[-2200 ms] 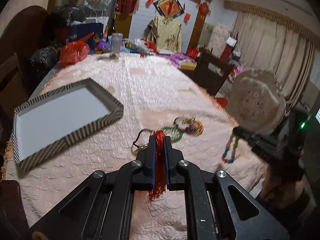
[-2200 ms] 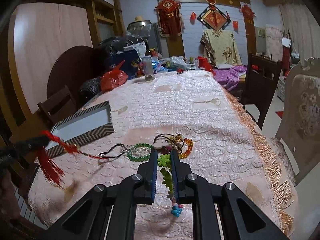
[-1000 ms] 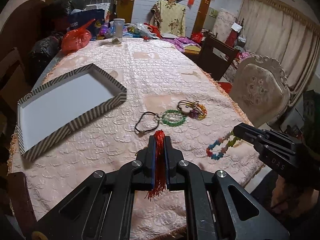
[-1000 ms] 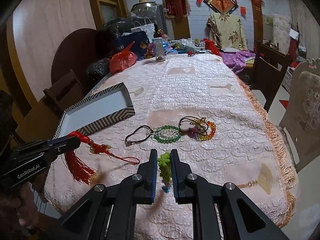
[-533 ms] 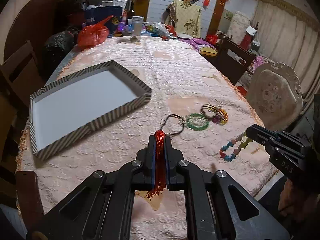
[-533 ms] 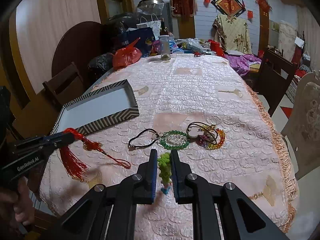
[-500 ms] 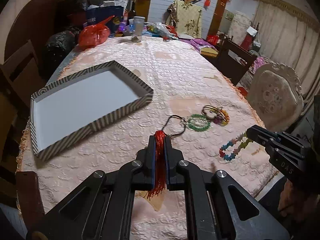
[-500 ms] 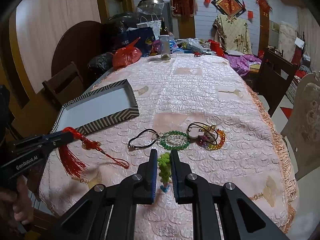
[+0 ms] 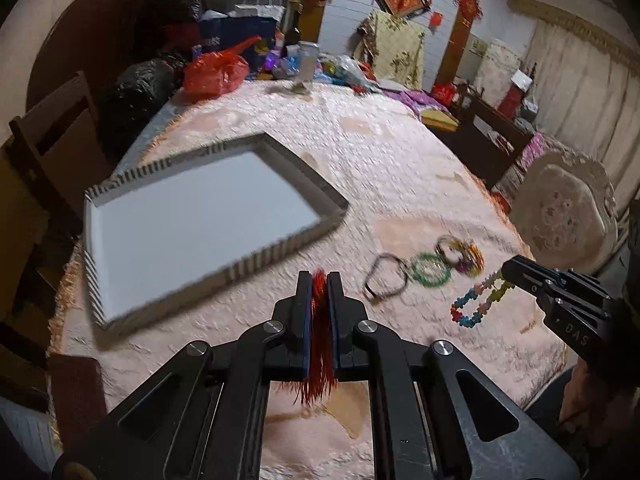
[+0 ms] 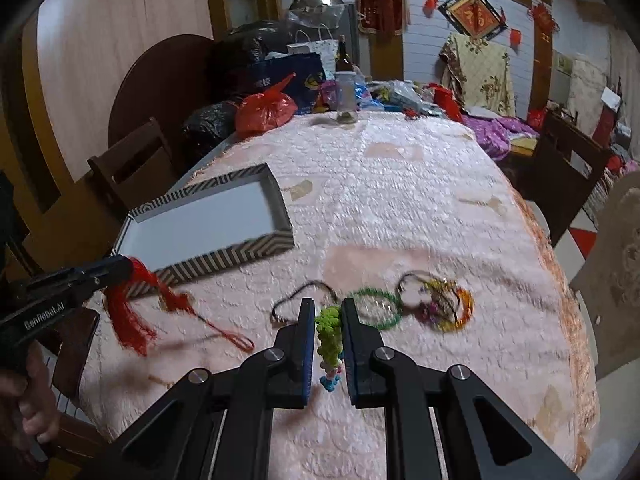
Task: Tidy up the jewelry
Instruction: 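Lift the red tassel with the left tool while the right tool lifts the beaded keychain, then lower the red ornament into the box tray with the left tool while the right tool drops the keychain in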
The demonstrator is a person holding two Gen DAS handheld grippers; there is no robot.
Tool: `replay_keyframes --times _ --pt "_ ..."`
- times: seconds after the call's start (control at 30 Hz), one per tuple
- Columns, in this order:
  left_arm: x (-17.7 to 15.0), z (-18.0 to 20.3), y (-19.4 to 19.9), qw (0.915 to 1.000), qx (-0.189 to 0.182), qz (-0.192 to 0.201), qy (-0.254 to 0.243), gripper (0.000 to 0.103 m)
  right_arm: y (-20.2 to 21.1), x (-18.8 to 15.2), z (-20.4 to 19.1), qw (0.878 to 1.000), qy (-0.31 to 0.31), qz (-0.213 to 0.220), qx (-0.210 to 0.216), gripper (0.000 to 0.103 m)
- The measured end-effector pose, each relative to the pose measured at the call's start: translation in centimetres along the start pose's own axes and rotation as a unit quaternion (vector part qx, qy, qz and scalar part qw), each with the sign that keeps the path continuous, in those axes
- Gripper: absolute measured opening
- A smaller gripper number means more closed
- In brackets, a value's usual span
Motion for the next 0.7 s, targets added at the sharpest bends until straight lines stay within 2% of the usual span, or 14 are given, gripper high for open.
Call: replay_keyframes --times 0.2,0.43,0.57,0.7 --pt "4.2 -3.9 1.6 0.9984 0.031 0.038 0.027 0.006 -1.2 4.4 -1.4 0.999 0.013 0.012 0.038 0.012" --pt "7.5 -8.2 1.9 0.9954 0.057 0.051 0.058 0.006 -3.9 9.2 -3.7 0.997 0.021 0.014 0.075 0.012" --pt "6.3 -9.0 0.5 0.9961 0.059 0.032 0.058 0.006 -5.2 11.4 -5.2 0.995 0.016 0.016 0.099 0.012" --pt "3.5 -8.1 -2.2 0.9987 0.023 -0.003 0.045 0.006 -6.0 12.7 -6.8 0.995 0.031 0.016 0.097 0.012"
Point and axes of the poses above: each gripper's, at about its wrist camera, not at the fingertips, and y roughly against the way its jaws point, z to its right, x to its top, the point moved 5 cm from there along -y, roughly the way its jaws point, and after that the axes turned 7 degrees about -z, right-handed, at the moved point
